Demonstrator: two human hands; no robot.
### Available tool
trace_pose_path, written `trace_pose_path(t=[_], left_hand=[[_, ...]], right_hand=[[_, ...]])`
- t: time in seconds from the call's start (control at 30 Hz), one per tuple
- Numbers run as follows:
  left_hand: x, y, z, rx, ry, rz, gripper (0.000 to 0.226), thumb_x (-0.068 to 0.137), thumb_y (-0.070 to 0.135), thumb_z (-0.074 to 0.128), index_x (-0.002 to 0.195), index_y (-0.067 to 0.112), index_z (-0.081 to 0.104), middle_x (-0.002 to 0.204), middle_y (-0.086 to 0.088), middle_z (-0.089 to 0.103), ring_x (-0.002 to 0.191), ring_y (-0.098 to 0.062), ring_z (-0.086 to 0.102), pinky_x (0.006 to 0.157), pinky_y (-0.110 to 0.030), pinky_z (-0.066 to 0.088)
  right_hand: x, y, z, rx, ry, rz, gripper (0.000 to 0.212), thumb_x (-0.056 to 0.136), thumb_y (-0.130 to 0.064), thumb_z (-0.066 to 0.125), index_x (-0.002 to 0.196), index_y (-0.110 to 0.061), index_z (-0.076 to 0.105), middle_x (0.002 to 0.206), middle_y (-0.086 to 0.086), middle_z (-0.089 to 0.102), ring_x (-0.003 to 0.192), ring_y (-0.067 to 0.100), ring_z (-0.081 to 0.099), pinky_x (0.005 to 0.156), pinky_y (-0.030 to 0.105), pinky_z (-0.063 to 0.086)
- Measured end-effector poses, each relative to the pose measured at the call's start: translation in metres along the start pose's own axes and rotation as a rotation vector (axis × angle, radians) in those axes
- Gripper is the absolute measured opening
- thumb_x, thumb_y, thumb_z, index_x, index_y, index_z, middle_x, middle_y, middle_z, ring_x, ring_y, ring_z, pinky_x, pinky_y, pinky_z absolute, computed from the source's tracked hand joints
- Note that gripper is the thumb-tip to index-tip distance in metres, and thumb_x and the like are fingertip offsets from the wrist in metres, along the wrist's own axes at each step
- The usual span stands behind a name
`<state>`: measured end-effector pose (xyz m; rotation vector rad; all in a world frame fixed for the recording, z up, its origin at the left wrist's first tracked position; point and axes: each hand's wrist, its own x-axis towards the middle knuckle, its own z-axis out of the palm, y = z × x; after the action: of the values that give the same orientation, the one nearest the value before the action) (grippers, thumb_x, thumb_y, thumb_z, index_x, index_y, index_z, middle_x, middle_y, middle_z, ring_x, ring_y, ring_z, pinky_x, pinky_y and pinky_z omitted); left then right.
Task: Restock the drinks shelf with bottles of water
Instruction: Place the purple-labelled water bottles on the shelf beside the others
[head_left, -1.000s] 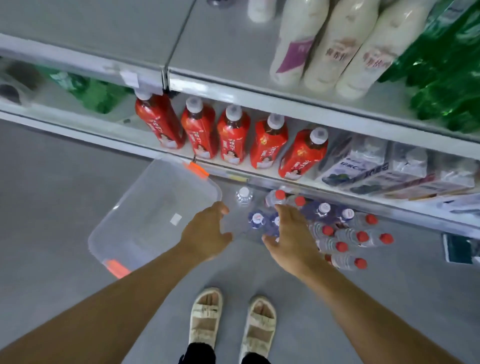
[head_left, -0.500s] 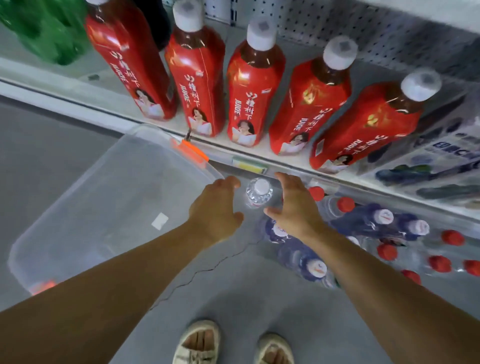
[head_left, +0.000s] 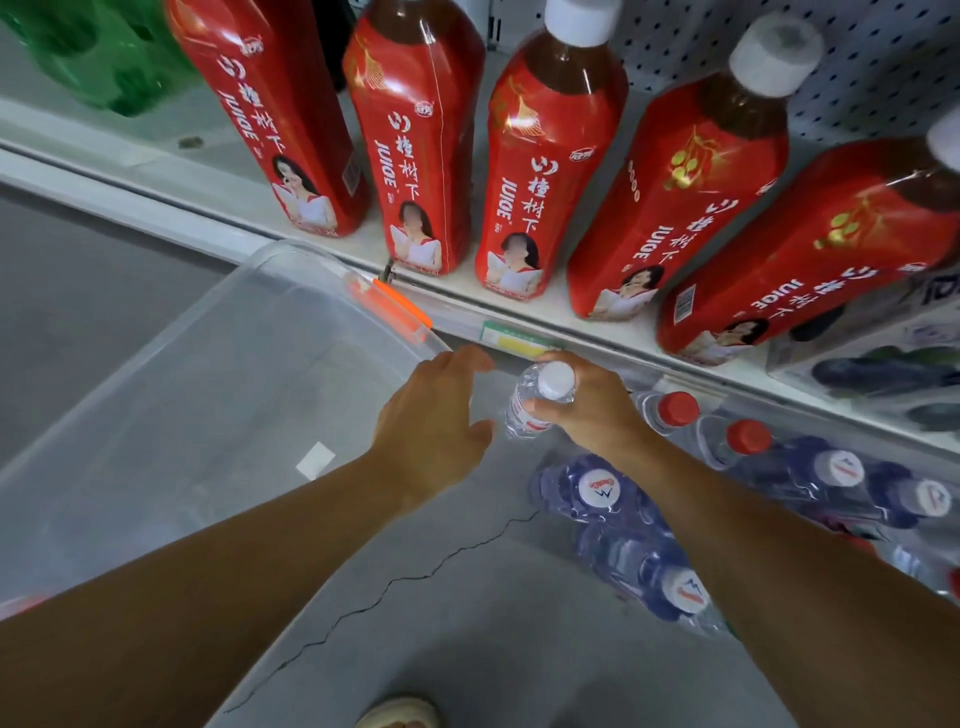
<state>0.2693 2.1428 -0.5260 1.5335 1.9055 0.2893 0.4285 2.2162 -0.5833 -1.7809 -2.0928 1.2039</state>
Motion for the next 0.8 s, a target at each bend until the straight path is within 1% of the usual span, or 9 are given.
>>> trace_pose_path(t=[0.13, 0.23, 0.37, 0.47, 0.53, 0.6, 0.67, 0.7, 0.8], left_hand=[[-0.008, 0.009, -0.015, -0.015, 0.008, -0.014, 0.053, 0.083, 0.022, 0.069, 0.130, 0.023, 0.045, 0.128, 0.002, 0.054, 0.117, -0.018, 0.050, 0.100, -0.036, 0.045], [-0.016, 0.022, -0.033, -0.033, 0.003, -0.009, 0.053, 0.082, 0.020, 0.070, 0.129, 0.020, 0.045, 0.127, 0.001, 0.055, 0.118, -0.020, 0.051, 0.099, -0.036, 0.044], [-0.035, 0.054, -0.069, -0.116, -0.067, -0.036, 0.058, 0.081, 0.020, 0.071, 0.131, 0.019, 0.041, 0.127, -0.002, 0.055, 0.115, -0.019, 0.051, 0.091, -0.025, 0.040], [-0.054, 0.083, -0.104, -0.239, -0.116, -0.055, 0.066, 0.077, 0.019, 0.075, 0.132, 0.023, 0.039, 0.127, 0.001, 0.054, 0.106, -0.013, 0.050, 0.075, -0.020, 0.043], [-0.069, 0.104, -0.131, -0.334, -0.129, -0.085, 0.070, 0.073, 0.020, 0.079, 0.131, 0.024, 0.040, 0.122, 0.002, 0.053, 0.101, -0.011, 0.050, 0.062, -0.015, 0.043], [-0.082, 0.125, -0.159, -0.388, -0.147, -0.086, 0.072, 0.070, 0.019, 0.082, 0.130, 0.022, 0.041, 0.118, 0.002, 0.053, 0.102, -0.011, 0.050, 0.065, -0.014, 0.041], [-0.096, 0.148, -0.189, -0.430, -0.173, -0.089, 0.070, 0.069, 0.016, 0.082, 0.126, 0.023, 0.042, 0.118, 0.001, 0.052, 0.105, -0.014, 0.051, 0.070, -0.016, 0.042], [-0.103, 0.160, -0.204, -0.448, -0.187, -0.093, 0.068, 0.069, 0.013, 0.082, 0.122, 0.025, 0.042, 0.119, 0.001, 0.052, 0.105, -0.016, 0.052, 0.073, -0.018, 0.042], [-0.123, 0.194, -0.251, -0.479, -0.237, -0.086, 0.070, 0.065, 0.009, 0.084, 0.120, 0.023, 0.044, 0.118, -0.001, 0.052, 0.107, -0.020, 0.052, 0.080, -0.025, 0.046]], right_hand=[[-0.009, -0.005, -0.015, 0.056, 0.053, 0.053, 0.043, 0.076, -0.027, 0.077, 0.114, -0.013, 0.063, 0.107, 0.003, 0.067, 0.101, 0.020, 0.059, 0.082, 0.023, 0.041], [-0.025, -0.020, -0.045, 0.136, 0.090, 0.058, 0.034, 0.077, -0.028, 0.076, 0.105, -0.012, 0.066, 0.100, 0.002, 0.069, 0.093, 0.017, 0.062, 0.080, 0.026, 0.046], [-0.055, -0.057, -0.102, 0.299, 0.128, 0.087, 0.022, 0.078, -0.026, 0.075, 0.096, -0.014, 0.070, 0.093, 0.000, 0.071, 0.089, 0.015, 0.066, 0.078, 0.027, 0.051], [-0.082, -0.097, -0.152, 0.296, 0.154, 0.072, 0.024, 0.081, -0.032, 0.072, 0.096, -0.013, 0.072, 0.087, -0.001, 0.070, 0.076, 0.004, 0.063, 0.058, 0.007, 0.044], [-0.100, -0.126, -0.186, 0.287, 0.170, 0.074, 0.018, 0.082, -0.036, 0.070, 0.085, -0.018, 0.070, 0.079, -0.004, 0.068, 0.068, -0.003, 0.058, 0.051, 0.004, 0.040], [-0.117, -0.156, -0.217, 0.272, 0.177, 0.082, 0.020, 0.083, -0.040, 0.068, 0.073, -0.023, 0.063, 0.072, -0.008, 0.064, 0.067, 0.001, 0.060, 0.059, 0.012, 0.048], [-0.135, -0.185, -0.245, 0.271, 0.177, 0.097, 0.023, 0.082, -0.044, 0.067, 0.077, -0.022, 0.064, 0.074, -0.004, 0.066, 0.072, 0.011, 0.065, 0.068, 0.030, 0.055], [-0.144, -0.201, -0.260, 0.270, 0.181, 0.100, 0.026, 0.082, -0.046, 0.066, 0.080, -0.021, 0.066, 0.075, -0.004, 0.066, 0.072, 0.011, 0.065, 0.065, 0.031, 0.054], [-0.172, -0.249, -0.302, 0.250, 0.206, 0.070, 0.027, 0.083, -0.049, 0.063, 0.081, -0.023, 0.066, 0.070, -0.011, 0.062, 0.065, -0.001, 0.057, 0.053, 0.020, 0.043]])
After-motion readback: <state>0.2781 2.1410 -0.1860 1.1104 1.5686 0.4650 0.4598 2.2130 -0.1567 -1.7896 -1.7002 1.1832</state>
